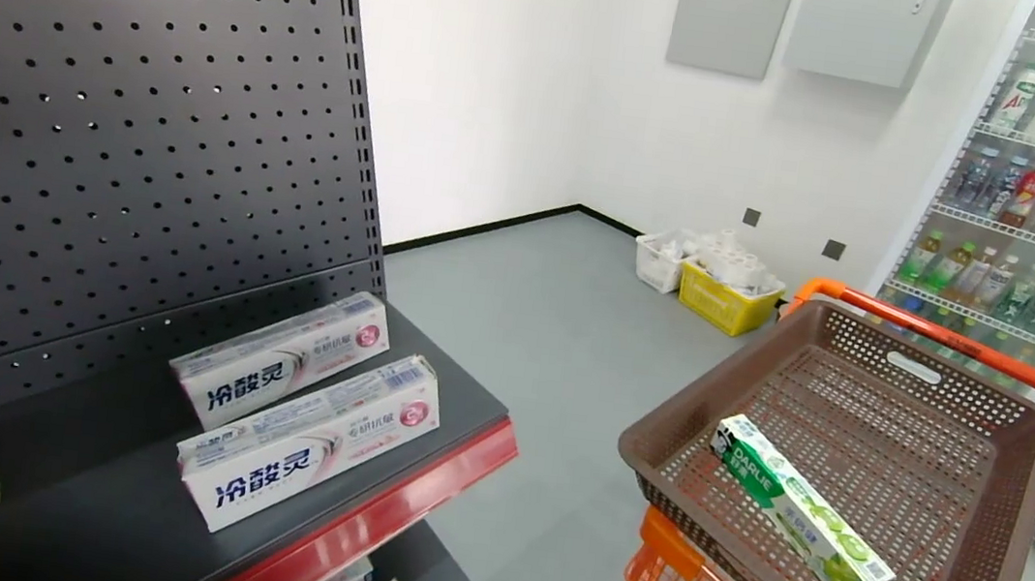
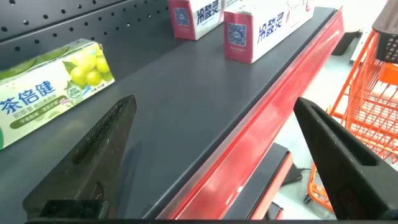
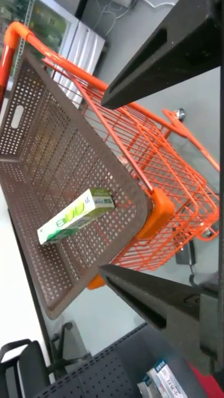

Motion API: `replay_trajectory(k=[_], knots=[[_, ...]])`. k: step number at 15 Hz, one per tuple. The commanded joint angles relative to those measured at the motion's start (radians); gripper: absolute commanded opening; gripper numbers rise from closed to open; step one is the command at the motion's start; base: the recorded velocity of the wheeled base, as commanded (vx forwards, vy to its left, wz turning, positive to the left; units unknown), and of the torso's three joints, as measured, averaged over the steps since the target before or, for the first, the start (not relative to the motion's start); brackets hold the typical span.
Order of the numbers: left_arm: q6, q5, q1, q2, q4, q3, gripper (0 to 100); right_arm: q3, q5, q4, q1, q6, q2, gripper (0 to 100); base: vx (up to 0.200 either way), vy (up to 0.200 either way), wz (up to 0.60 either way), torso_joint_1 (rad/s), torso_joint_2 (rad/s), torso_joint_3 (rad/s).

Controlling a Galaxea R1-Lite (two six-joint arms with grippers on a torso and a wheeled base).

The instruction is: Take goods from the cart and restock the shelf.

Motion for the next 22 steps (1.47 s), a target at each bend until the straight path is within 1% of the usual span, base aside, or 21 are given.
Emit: replay_trajectory(k=[1, 2, 3, 4, 5, 6, 7, 8, 9, 10, 11, 12, 13, 14, 15, 16, 17, 19, 22], knots=[[0.0, -0.001, 0.0, 0.001, 0.0, 0.0, 100, 0.0, 0.002, 0.002, 0.0, -0.003, 0.0, 100, 0.0, 0.0, 0.0, 0.0, 0.0, 0.0], [0.0, 0.0, 0.0, 0.001, 0.0, 0.0, 100, -0.002, 0.002, 0.005, 0.0, -0.004, 0.0, 100, 0.0, 0.0, 0.0, 0.0, 0.0, 0.0], [0.0, -0.001, 0.0, 0.001, 0.0, 0.0, 100, -0.075, 0.002, 0.014, -0.003, 0.011, 0.053, 100, 0.0, 0.0, 0.0, 0.0, 0.0, 0.0], [0.0, 0.0, 0.0, 0.001, 0.0, 0.0, 100, -0.242, -0.006, 0.069, -0.009, 0.027, 0.164, 100, 0.0, 0.0, 0.0, 0.0, 0.0, 0.0], [0.001, -0.001, -0.001, 0.001, 0.0, 0.0, 100, -0.344, -0.018, 0.166, -0.026, 0.02, 0.234, 100, 0.0, 0.0, 0.0, 0.0, 0.0, 0.0], [0.0, -0.001, 0.0, 0.001, 0.0, 0.0, 100, -0.394, -0.038, 0.184, -0.035, 0.017, 0.263, 100, 0.0, 0.0, 0.0, 0.0, 0.0, 0.0], [0.0, -0.001, 0.0, 0.001, 0.0, 0.0, 100, -0.459, -0.102, 0.192, -0.071, 0.016, 0.343, 100, 0.0, 0.0, 0.0, 0.0, 0.0, 0.0], [-0.002, 0.0, 0.0, 0.001, 0.0, 0.0, 100, -0.538, -0.124, 0.169, -0.081, 0.019, 0.467, 100, 0.0, 0.0, 0.0, 0.0, 0.0, 0.0], [-0.002, 0.0, 0.0, 0.001, 0.0, 0.0, 100, -0.591, -0.127, 0.158, -0.08, 0.019, 0.553, 100, 0.0, 0.0, 0.0, 0.0, 0.0, 0.0], [-0.002, 0.0, 0.0, 0.001, 0.0, 0.0, 100, -0.641, -0.133, 0.155, -0.097, 0.022, 0.691, 100, 0.0, 0.0, 0.0, 0.0, 0.0, 0.0], [-0.002, -0.001, 0.0, 0.001, 0.0, 0.0, 100, -0.666, -0.125, 0.144, -0.121, 0.02, 0.8, 100, 0.0, 0.0, 0.0, 0.0, 0.0, 0.0], [-0.002, -0.001, 0.0, 0.001, 0.0, 0.0, 100, -0.678, -0.124, 0.124, -0.112, 0.016, 0.846, 100, 0.0, 0.0, 0.0, 0.0, 0.0, 0.0], [-0.002, 0.0, -0.001, 0.001, 0.0, 0.0, 100, -0.692, -0.116, 0.06, -0.1, -0.01, 0.931, 100, 0.0, 0.0, 0.0, 0.0, 0.0, 0.0], [-0.002, 0.0, 0.0, 0.001, 0.0, 0.0, 100, -0.701, -0.064, 0.003, -0.107, -0.061, 1.043, 100, 0.0, 0.0, 0.0, 0.0, 0.0, 0.0], [-0.002, -0.001, 0.0, 0.001, 0.0, 0.0, 100, -0.726, 0.02, 0.014, -0.103, -0.075, 1.084, 100, 0.0, 0.0, 0.0, 0.0, 0.0, 0.0], [-0.002, -0.001, -0.001, 0.001, 0.0, 0.0, 100, -0.742, 0.077, 0.029, -0.101, -0.081, 1.101, 100, 0.0, 0.0, 0.0, 0.0, 0.0, 0.0], [-0.002, -0.001, 0.0, 0.001, 0.0, 0.0, 100, -0.818, 0.189, 0.112, -0.1, -0.087, 1.17, 100, 0.0, 0.0, 0.0, 0.0, 0.0, 0.0], [-0.002, 0.0, 0.0, 0.001, 0.0, 0.0, 100, -0.897, 0.201, 0.241, -0.089, -0.102, 1.253, 100, 0.0, 0.0, 0.0, 0.0, 0.0, 0.0], [-0.002, 0.0, 0.0, 0.001, 0.0, 0.0, 100, -0.908, 0.204, 0.253, -0.1, -0.176, 1.412, 100, 0.0, 0.0, 0.0, 0.0, 0.0, 0.0]])
